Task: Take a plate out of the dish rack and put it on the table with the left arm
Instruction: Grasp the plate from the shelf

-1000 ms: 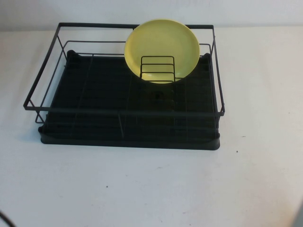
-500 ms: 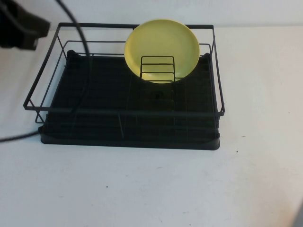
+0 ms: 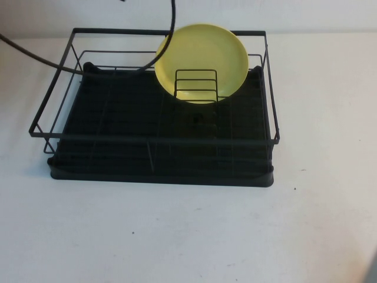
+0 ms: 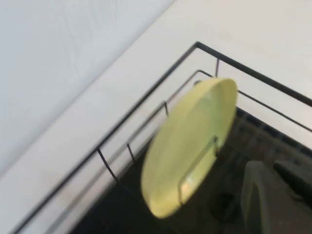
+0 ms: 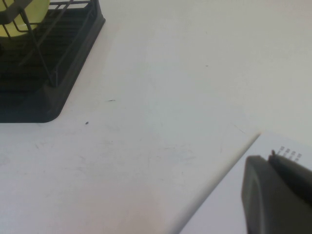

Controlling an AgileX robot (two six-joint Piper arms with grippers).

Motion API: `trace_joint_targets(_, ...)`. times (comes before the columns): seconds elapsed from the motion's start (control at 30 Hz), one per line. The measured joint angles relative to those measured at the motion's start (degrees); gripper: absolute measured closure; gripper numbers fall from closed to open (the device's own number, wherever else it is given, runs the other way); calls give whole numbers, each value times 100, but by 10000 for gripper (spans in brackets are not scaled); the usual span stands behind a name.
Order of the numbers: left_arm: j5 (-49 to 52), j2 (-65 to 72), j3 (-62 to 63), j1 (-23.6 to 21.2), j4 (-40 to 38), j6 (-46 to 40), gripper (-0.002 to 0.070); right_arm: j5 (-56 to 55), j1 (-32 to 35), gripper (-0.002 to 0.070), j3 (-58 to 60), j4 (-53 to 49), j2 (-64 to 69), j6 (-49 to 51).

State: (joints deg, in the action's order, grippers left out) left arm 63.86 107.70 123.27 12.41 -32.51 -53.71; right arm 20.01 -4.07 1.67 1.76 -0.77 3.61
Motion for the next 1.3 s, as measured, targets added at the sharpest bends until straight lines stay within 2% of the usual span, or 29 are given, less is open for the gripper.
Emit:
trace_joint_targets(0.07, -289, 239, 133, 167, 153, -218, 671, 0, 0, 696, 0, 0, 0, 0)
trace_joint_targets(0.13, -577, 416, 177, 302, 316, -392, 631, 0, 0, 696, 0, 0, 0, 0)
trace_joint_targets(0.2, -803, 587, 198, 428, 450, -647, 561, 0, 0, 696, 0, 0, 0, 0)
trace_joint_targets(0.37, -1506, 1028, 210, 635, 528, -1045, 307, 0, 0, 696, 0, 0, 0, 0)
trace_joint_targets(0.47, -1952, 1279, 210, 717, 490, -1077, 237, 0, 0, 696, 0, 0, 0, 0)
trace_joint_targets(0.6, -2290, 1488, 210, 788, 397, -1148, 218, 0, 0, 696, 0, 0, 0, 0)
trace_joint_targets(0.97, -2262, 1694, 210, 827, 261, -1733, 213, 0, 0, 696, 0, 0, 0, 0)
trace_joint_targets(1.3, -2423, 1969, 210, 832, 165, -1792, 213, 0, 0, 696, 0, 0, 0, 0)
